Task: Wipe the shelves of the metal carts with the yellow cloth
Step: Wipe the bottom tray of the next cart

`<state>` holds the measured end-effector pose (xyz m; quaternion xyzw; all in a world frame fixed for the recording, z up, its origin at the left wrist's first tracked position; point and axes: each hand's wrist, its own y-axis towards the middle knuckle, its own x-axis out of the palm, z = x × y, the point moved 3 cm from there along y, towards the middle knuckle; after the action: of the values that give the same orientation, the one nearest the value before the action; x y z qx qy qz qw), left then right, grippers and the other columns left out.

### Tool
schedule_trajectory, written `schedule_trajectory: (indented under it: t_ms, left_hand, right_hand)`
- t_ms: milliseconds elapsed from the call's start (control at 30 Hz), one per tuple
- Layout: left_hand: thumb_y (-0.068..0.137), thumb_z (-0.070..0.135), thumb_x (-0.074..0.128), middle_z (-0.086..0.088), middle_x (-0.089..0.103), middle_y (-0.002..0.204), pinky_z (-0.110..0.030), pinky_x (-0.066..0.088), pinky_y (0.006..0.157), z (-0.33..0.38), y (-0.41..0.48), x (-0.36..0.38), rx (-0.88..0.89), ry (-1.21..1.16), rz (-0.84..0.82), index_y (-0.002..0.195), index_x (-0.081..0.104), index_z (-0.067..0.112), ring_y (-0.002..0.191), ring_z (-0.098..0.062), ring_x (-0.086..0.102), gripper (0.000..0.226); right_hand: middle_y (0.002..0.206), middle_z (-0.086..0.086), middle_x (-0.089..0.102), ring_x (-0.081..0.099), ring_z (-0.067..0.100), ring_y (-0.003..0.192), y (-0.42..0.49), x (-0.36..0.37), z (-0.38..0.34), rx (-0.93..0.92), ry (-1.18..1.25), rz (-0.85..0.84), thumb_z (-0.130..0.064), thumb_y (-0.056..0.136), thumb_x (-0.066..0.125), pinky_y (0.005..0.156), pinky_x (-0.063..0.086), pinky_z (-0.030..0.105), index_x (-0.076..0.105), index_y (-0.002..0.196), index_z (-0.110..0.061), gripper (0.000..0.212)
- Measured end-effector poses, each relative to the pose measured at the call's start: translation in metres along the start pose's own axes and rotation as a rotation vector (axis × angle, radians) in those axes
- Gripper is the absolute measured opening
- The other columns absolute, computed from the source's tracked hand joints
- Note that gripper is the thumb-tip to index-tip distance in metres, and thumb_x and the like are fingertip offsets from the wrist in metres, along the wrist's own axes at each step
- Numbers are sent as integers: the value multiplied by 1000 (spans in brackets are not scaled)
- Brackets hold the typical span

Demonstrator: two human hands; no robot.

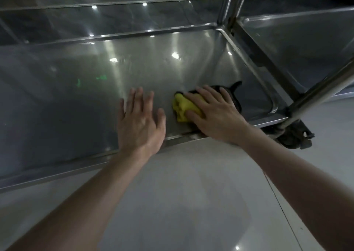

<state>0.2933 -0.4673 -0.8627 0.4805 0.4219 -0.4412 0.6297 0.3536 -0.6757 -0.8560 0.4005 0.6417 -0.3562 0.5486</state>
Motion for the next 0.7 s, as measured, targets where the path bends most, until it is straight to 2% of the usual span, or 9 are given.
schedule_trajectory:
  t_ms: [167,267,367,433,567,633,700]
  left_hand:
    - [103,53,17,-14,36,171,-53,15,132,0,-3,6,-38,44,-42,161,42,11,163,-30,23,76]
    - [104,52,22,-15,37,170,-51,15,133,3,-2,4,3,55,-22,160,43,12,162,-31,25,72]
    - [107,48,33,-15,44,166,-52,19,132,4,-3,2,32,62,26,157,48,16,159,-33,32,61]
    - [108,45,37,-15,52,159,-53,27,128,5,-3,2,70,62,66,151,55,17,152,-35,42,55]
    - [100,46,36,-14,62,146,-52,37,117,10,3,0,55,54,20,133,66,18,136,-38,55,52]
    - [98,47,34,-18,66,136,-52,41,112,23,12,-3,-17,53,12,123,68,14,126,-42,58,53]
    - [98,47,33,-20,67,131,-53,41,112,39,17,-2,-39,51,40,122,69,10,123,-42,59,57]
  right_hand:
    - [176,1,22,14,25,163,175,-14,21,54,60,-38,-69,103,26,131,0,56,22,167,-42,70]
    - [177,6,18,10,29,164,213,-16,19,100,46,-107,-65,103,24,130,-4,58,18,170,-36,73]
    - [177,5,20,11,28,163,170,-10,9,78,76,-70,-66,103,25,130,-3,58,19,169,-36,73]
    - [176,1,22,12,26,163,106,-1,6,48,62,-30,-68,104,26,131,-1,56,20,169,-40,71]
    - [173,-4,31,18,22,163,-37,1,15,-33,58,63,-69,105,23,132,5,53,29,166,-43,67]
    - [173,-7,31,18,19,163,-65,-3,36,-25,53,33,-71,105,20,132,6,51,29,165,-45,66]
    - [174,-9,28,16,18,163,-58,-6,55,-10,18,3,-73,103,16,133,6,51,24,166,-48,68]
